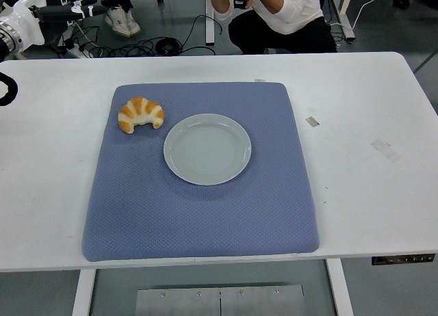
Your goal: Place the bread on the plate
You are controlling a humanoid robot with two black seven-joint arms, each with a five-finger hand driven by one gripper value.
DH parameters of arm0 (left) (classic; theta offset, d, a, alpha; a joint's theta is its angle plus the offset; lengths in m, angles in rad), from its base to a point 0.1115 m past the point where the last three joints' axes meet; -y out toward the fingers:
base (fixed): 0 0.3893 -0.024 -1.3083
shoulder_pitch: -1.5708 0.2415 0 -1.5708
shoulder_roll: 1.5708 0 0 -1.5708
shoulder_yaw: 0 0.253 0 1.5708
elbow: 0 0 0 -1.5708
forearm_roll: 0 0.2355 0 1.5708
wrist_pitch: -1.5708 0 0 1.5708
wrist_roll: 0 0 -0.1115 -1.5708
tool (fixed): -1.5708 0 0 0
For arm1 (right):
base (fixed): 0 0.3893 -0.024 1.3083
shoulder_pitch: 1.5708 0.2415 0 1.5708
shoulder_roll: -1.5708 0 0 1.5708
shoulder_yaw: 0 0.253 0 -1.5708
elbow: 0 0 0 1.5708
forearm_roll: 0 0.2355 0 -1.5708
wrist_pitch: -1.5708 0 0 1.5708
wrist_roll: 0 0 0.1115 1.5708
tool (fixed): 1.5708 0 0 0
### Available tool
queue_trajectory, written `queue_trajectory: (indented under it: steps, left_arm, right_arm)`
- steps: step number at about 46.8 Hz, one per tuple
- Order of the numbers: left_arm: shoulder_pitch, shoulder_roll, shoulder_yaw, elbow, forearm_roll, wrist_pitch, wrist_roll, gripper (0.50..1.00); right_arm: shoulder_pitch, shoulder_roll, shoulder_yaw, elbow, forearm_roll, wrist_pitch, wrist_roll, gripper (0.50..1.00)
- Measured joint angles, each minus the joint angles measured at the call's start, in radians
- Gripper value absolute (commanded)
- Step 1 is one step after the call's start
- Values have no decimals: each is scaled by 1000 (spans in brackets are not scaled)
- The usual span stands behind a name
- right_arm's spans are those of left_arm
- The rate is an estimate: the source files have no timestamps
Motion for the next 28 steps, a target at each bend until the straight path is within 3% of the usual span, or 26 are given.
queue_trajectory:
  steps: [28]
  left_arm:
    - [6,-3,2,0,1,1,3,980]
  right_arm:
    - [0,0,-1,0,0,0,0,1000]
